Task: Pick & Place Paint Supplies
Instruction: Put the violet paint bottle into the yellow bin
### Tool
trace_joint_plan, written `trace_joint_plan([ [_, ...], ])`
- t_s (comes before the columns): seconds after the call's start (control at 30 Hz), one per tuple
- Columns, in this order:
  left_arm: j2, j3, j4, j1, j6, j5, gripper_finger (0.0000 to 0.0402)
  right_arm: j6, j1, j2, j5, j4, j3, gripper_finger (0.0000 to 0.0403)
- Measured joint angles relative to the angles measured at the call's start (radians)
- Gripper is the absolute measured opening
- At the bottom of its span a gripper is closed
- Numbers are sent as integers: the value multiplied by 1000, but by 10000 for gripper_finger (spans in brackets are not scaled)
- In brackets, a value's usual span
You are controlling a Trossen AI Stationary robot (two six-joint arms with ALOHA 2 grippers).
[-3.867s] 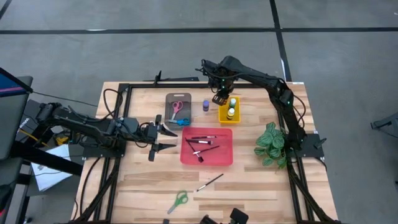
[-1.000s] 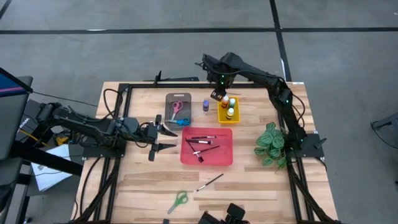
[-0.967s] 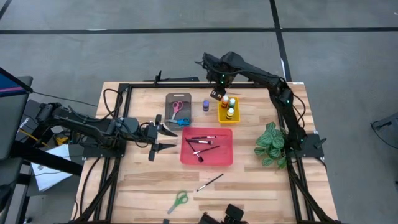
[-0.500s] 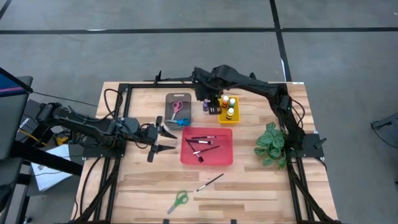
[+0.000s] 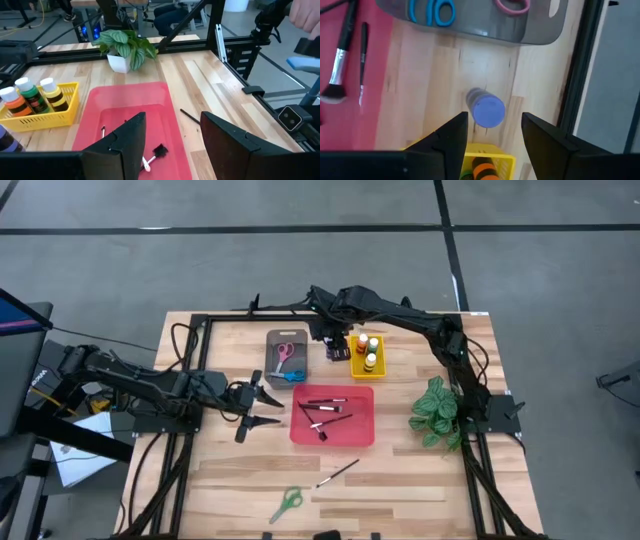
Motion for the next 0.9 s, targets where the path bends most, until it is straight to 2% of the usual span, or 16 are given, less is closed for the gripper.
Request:
trace_joint_plan([
  [0.3, 0, 0, 0, 0, 0, 0, 181, -21, -13, -1, -25, 102, -109, 180],
  [0.6, 0, 0, 0, 0, 0, 1, 181, -21, -21, 0, -42, 170, -142, 180],
  [0.9, 0, 0, 0, 0, 0, 2, 181, 96, -40, -1, -50, 214, -164, 196],
])
